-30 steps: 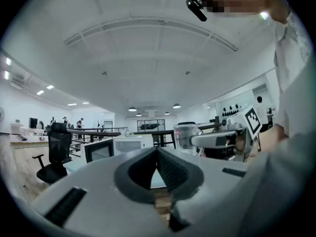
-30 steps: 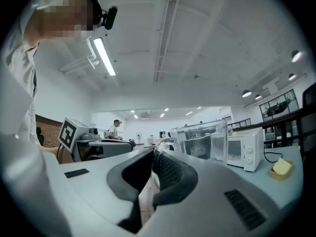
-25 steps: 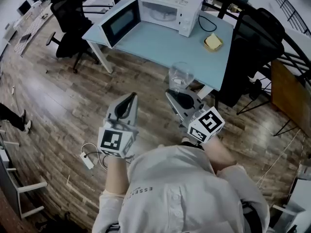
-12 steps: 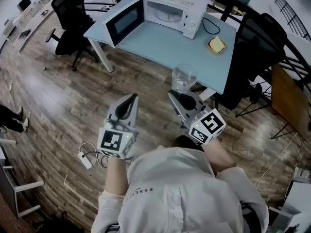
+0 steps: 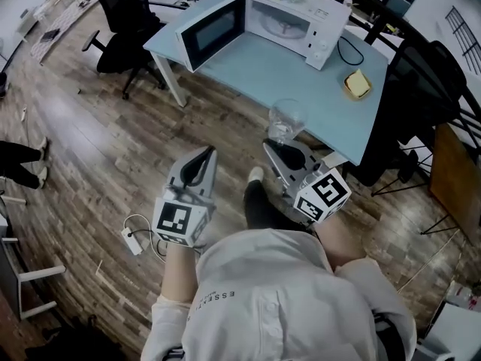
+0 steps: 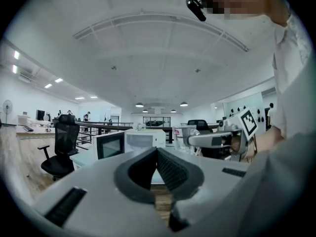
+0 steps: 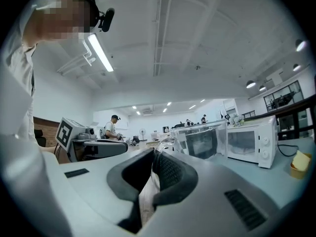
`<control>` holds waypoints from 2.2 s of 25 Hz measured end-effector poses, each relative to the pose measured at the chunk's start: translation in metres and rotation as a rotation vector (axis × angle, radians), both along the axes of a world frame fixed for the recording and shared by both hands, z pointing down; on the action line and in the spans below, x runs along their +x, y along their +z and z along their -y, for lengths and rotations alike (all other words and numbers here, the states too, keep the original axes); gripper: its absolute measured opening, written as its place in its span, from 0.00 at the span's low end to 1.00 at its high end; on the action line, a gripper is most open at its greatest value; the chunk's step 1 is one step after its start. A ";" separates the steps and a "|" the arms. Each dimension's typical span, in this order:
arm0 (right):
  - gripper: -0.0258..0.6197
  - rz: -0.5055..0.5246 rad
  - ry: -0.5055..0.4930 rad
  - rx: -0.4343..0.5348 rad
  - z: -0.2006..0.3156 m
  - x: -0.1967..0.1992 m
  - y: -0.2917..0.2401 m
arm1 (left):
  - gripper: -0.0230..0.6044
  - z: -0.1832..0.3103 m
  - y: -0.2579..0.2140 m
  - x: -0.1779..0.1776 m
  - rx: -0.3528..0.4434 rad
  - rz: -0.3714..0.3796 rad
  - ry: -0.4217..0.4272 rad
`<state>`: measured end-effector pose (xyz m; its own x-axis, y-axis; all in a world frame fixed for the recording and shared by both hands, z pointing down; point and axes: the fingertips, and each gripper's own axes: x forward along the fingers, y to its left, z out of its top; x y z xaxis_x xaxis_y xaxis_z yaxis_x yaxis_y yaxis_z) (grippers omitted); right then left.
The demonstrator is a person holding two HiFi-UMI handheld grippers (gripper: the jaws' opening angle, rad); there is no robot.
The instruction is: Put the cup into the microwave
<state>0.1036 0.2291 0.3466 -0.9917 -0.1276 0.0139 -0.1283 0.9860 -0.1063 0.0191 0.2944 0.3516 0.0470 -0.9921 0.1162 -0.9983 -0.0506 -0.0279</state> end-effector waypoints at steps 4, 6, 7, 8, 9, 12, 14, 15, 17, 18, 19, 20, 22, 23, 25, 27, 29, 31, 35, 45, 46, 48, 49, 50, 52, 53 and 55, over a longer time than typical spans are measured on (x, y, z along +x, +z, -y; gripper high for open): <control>0.07 -0.003 -0.023 -0.006 0.035 -0.033 0.008 | 0.04 0.031 0.012 -0.030 -0.021 -0.006 -0.020; 0.07 -0.007 -0.027 -0.017 0.062 -0.050 0.011 | 0.04 0.058 0.014 -0.046 -0.032 -0.013 -0.025; 0.07 -0.007 -0.027 -0.023 0.076 -0.059 0.011 | 0.04 0.072 0.013 -0.054 -0.036 -0.013 -0.025; 0.07 -0.006 -0.025 -0.029 0.091 -0.068 0.011 | 0.04 0.087 0.012 -0.062 -0.040 -0.011 -0.024; 0.07 -0.005 -0.024 -0.034 0.106 -0.076 0.009 | 0.04 0.103 0.010 -0.069 -0.043 -0.009 -0.021; 0.07 -0.006 -0.019 -0.030 0.150 -0.100 0.004 | 0.04 0.152 0.003 -0.091 -0.046 0.000 0.007; 0.07 -0.008 -0.006 -0.022 0.180 -0.112 0.001 | 0.04 0.185 -0.003 -0.106 -0.040 0.011 0.026; 0.07 -0.007 0.003 -0.019 0.195 -0.118 0.000 | 0.04 0.202 -0.006 -0.113 -0.036 0.014 0.032; 0.07 -0.002 0.019 -0.014 0.224 -0.127 -0.002 | 0.04 0.234 -0.008 -0.125 -0.029 0.015 0.049; 0.07 0.001 0.027 -0.013 0.238 -0.131 -0.002 | 0.04 0.250 -0.009 -0.129 -0.027 0.017 0.062; 0.07 0.002 0.036 -0.013 0.251 -0.135 -0.001 | 0.04 0.264 -0.009 -0.132 -0.026 0.019 0.076; 0.07 0.002 0.045 -0.015 0.264 -0.138 0.000 | 0.04 0.277 -0.008 -0.135 -0.025 0.022 0.091; 0.07 0.001 0.065 -0.023 0.285 -0.143 0.003 | 0.04 0.300 -0.004 -0.139 -0.026 0.021 0.115; 0.07 0.001 0.075 -0.030 0.295 -0.145 0.004 | 0.04 0.310 -0.003 -0.141 -0.029 0.020 0.127; 0.07 -0.003 0.097 -0.045 0.311 -0.147 0.008 | 0.04 0.327 0.001 -0.143 -0.041 0.025 0.151; 0.07 -0.008 0.117 -0.051 0.324 -0.148 0.010 | 0.04 0.342 0.004 -0.145 -0.057 0.032 0.170; 0.07 -0.011 0.136 -0.055 0.337 -0.151 0.013 | 0.04 0.356 0.006 -0.148 -0.067 0.035 0.191; 0.07 -0.015 0.152 -0.062 0.349 -0.153 0.017 | 0.04 0.369 0.007 -0.148 -0.072 0.038 0.217; 0.07 -0.028 0.188 -0.088 0.370 -0.163 0.029 | 0.04 0.394 0.012 -0.152 -0.083 0.043 0.278; 0.07 -0.074 0.292 -0.109 0.435 -0.199 0.065 | 0.04 0.468 0.024 -0.169 -0.108 -0.037 0.414; 0.07 -0.082 0.297 -0.110 0.440 -0.200 0.069 | 0.04 0.474 0.028 -0.170 -0.109 -0.044 0.424; 0.07 -0.095 0.302 -0.106 0.452 -0.204 0.077 | 0.04 0.485 0.034 -0.170 -0.111 -0.049 0.444; 0.07 -0.100 0.305 -0.104 0.458 -0.207 0.081 | 0.04 0.489 0.037 -0.169 -0.112 -0.046 0.453; 0.07 -0.105 0.309 -0.104 0.465 -0.209 0.087 | 0.04 0.493 0.040 -0.169 -0.115 -0.043 0.464; 0.07 -0.116 0.313 -0.104 0.477 -0.213 0.100 | 0.04 0.502 0.046 -0.168 -0.128 -0.040 0.489; 0.07 -0.126 0.311 -0.096 0.482 -0.216 0.106 | 0.04 0.506 0.049 -0.168 -0.133 -0.040 0.501; 0.07 -0.143 0.312 -0.092 0.490 -0.220 0.119 | 0.04 0.515 0.054 -0.169 -0.138 -0.043 0.516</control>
<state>-0.1163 -0.2612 0.4655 -0.8926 -0.4155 0.1751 -0.4415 0.8844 -0.1517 -0.1499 -0.2203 0.4058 0.5320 -0.8146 0.2311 -0.8430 -0.5352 0.0542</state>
